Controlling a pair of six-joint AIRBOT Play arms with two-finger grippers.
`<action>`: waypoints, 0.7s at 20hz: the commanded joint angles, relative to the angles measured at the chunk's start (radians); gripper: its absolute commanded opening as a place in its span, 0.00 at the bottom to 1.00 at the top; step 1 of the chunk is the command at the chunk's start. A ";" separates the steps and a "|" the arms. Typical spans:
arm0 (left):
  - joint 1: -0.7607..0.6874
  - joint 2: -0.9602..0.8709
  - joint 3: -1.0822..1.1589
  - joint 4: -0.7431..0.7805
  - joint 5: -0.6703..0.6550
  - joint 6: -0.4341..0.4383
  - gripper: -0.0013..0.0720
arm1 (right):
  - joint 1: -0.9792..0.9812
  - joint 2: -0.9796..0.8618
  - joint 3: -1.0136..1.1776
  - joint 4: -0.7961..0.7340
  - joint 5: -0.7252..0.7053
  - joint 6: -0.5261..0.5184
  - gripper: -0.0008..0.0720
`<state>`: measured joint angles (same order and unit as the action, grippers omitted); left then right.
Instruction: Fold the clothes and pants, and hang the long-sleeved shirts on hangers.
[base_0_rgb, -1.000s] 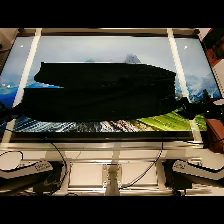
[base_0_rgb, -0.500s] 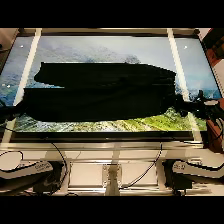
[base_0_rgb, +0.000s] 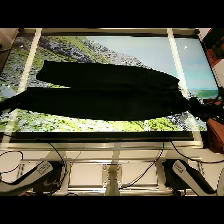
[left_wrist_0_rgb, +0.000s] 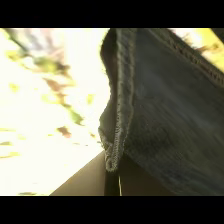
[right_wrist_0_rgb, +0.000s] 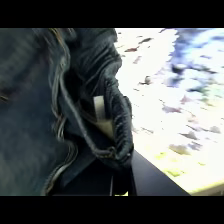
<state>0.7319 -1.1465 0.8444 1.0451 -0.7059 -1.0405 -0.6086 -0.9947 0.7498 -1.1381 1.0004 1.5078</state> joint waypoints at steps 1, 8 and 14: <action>-0.003 0.068 0.001 0.016 0.002 -0.028 0.06 | -0.040 0.183 -0.003 -0.099 0.087 0.071 0.05; -0.135 -0.055 0.138 -0.006 0.164 -0.116 0.05 | -0.026 0.268 -0.003 0.069 -0.023 0.157 0.05; -0.340 -0.448 0.587 0.098 0.135 -0.356 0.05 | 0.175 0.147 -0.002 0.061 -0.382 0.284 0.04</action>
<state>0.4763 -1.4284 1.2381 1.0721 -0.5591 -1.2633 -0.5148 -0.7895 0.7475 -1.0836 0.7986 1.7187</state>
